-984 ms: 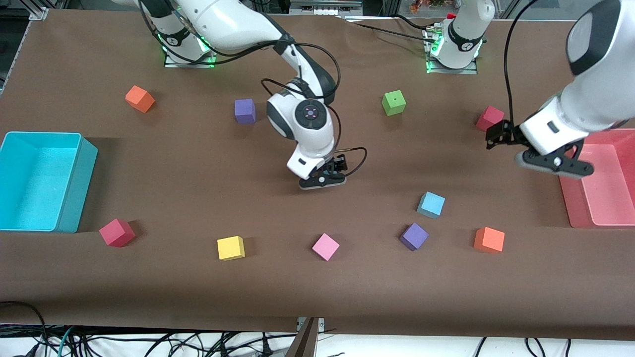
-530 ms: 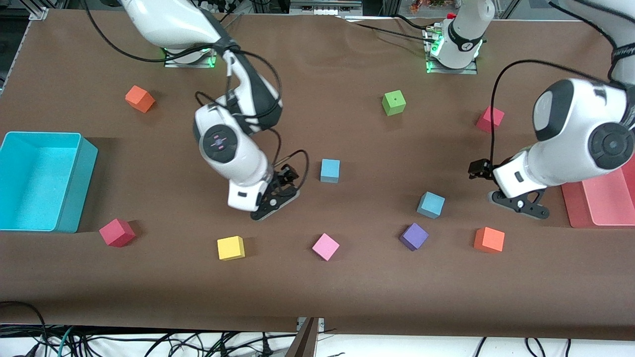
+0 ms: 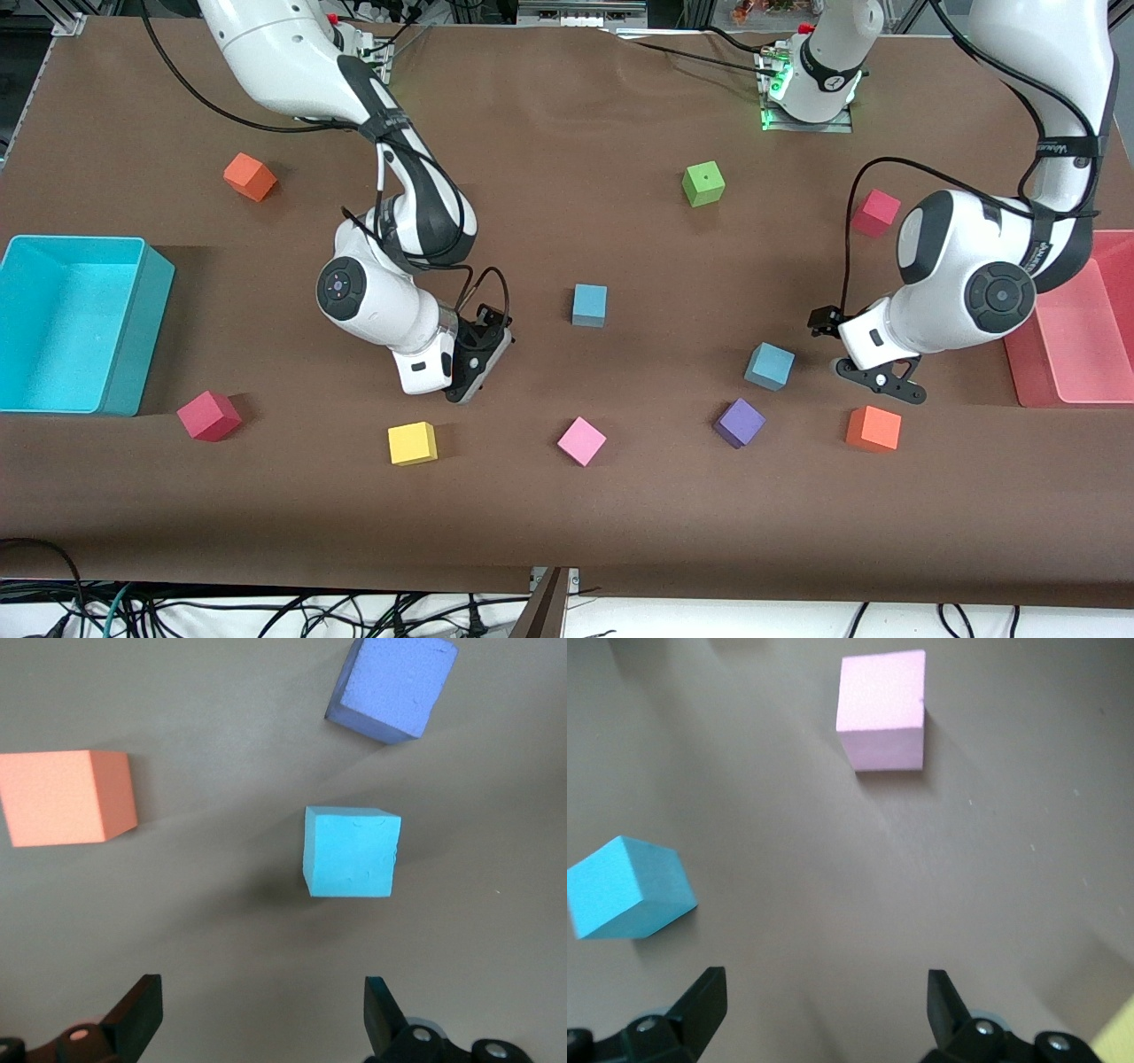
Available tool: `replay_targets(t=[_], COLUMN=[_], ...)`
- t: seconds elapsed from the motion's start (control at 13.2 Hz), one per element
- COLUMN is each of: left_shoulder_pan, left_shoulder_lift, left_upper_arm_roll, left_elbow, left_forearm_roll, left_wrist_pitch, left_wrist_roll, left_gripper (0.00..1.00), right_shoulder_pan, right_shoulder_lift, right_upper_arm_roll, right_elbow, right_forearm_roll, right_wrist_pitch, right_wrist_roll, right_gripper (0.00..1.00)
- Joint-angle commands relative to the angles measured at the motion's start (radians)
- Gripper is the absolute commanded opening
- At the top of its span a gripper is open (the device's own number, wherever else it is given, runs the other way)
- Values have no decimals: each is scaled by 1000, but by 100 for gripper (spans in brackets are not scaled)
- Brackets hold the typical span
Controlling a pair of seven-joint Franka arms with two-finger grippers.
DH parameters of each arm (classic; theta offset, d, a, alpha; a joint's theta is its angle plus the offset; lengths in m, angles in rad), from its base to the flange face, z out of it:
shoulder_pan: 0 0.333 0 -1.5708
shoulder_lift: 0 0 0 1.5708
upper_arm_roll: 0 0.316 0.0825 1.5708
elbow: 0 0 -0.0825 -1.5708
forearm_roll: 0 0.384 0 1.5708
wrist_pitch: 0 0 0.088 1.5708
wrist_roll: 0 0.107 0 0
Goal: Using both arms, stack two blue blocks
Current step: 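Set the cube down with the right gripper while the left gripper reaches another cube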
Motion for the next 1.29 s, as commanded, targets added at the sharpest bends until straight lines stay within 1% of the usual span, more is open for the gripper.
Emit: replay_targets(t=[0.0,0.08,0.23,0.38,0.45,0.68,0.76,0.83,0.91,1.06,1.14,1.21], left_shoulder_pan=[-39,-63,-78,-88,-85,-90,-90,-90,-90,-90,-90,-90], left_shoulder_lift=[25,41,75,118,140,170,178,183,187,190,193,193], left_upper_arm_roll=[-2,-2,-2,0,-2,-2,-2,-2,-2,-2,-2,-2], left_elbow=[-37,-36,-34,-37,-39,-46,-52,-57,-60,-63,-63,-65], left_forearm_roll=[23,23,26,67,92,92,92,92,92,92,92,92], left_wrist_pitch=[107,143,206,274,295,325,331,348,354,366,368,366], left_wrist_roll=[-6,-6,-1,4,1,-7,-9,-9,-9,-13,-15,-15], left_gripper=[100,100,100,100,100,100,100,100,100,99,87,72], right_shoulder_pan=[-8,-10,-8,-4,-4,-4,3,10,7,4,4,3], right_shoulder_lift=[10,23,46,63,73,90,90,88,85,85,88,88], right_upper_arm_roll=[17,17,19,24,25,50,54,66,77,77,77,77], right_elbow=[-61,-63,-67,-67,-67,-67,-69,-76,-72,-73,-76,-76], right_forearm_roll=[174,229,355,467,515,677,710,715,716,719,724,728], right_wrist_pitch=[86,85,86,86,86,79,77,70,35,-1,-1,-3], right_wrist_roll=[-219,-303,-439,-552,-598,-701,-705,-706,-705,-706,-709,-738], right_gripper=[100,100,100,100,100,100,100,100,100,100,100,100])
